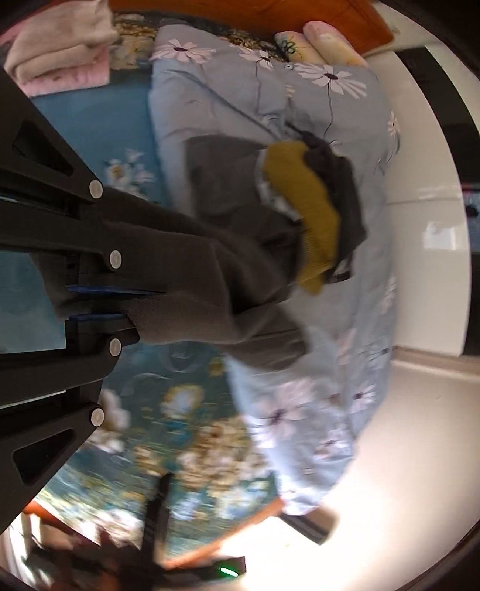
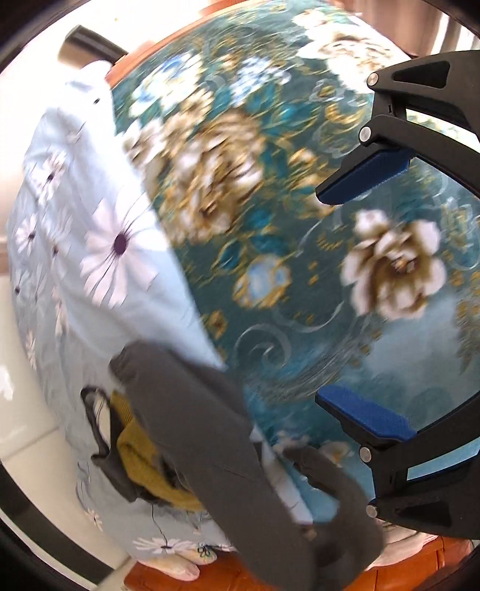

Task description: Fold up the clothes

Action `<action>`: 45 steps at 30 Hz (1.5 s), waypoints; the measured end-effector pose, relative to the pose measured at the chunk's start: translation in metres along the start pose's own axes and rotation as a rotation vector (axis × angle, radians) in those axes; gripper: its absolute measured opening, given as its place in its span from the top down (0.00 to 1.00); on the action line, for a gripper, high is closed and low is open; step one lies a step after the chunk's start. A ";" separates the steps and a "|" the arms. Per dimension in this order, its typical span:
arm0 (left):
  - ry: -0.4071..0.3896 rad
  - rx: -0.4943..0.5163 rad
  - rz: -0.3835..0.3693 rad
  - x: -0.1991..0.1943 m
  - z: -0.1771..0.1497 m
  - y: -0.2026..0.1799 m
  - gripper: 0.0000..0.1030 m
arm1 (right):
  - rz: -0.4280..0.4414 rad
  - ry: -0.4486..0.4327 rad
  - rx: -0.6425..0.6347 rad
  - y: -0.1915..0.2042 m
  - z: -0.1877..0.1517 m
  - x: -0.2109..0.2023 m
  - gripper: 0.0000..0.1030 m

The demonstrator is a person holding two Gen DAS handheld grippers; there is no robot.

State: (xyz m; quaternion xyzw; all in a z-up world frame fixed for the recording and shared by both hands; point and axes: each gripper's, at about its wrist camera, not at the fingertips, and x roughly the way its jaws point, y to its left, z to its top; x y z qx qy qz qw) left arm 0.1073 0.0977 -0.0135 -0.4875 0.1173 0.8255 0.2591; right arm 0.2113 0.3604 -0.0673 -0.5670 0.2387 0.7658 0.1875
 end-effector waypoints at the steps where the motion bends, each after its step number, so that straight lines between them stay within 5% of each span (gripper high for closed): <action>1: 0.024 0.000 0.004 0.003 -0.014 -0.005 0.92 | -0.008 0.009 0.009 -0.005 -0.008 -0.002 0.04; 9: 0.220 0.030 -0.011 0.039 -0.099 -0.027 0.92 | -0.052 0.064 0.014 -0.021 -0.057 -0.014 0.04; 15: 0.328 -0.125 -0.076 0.060 -0.124 -0.014 0.88 | -0.032 0.094 -0.048 0.005 -0.064 -0.020 0.04; 21: 0.357 -0.169 -0.195 0.044 -0.127 -0.002 0.52 | 0.058 0.102 -0.090 0.049 -0.048 -0.016 0.04; 23: 0.334 -0.158 -0.206 0.032 -0.128 0.004 0.47 | 0.084 0.104 -0.107 0.065 -0.041 -0.014 0.04; 28: 0.287 -0.252 -0.156 0.021 -0.126 0.048 0.44 | 0.163 0.129 -0.149 0.111 -0.017 0.002 0.04; 37: 0.405 -0.631 -0.023 0.087 -0.143 0.158 0.43 | 0.178 0.161 -0.264 0.197 0.034 0.055 0.05; 45: 0.463 -0.703 -0.038 0.137 -0.147 0.182 0.43 | 0.112 0.215 -0.265 0.229 0.068 0.117 0.16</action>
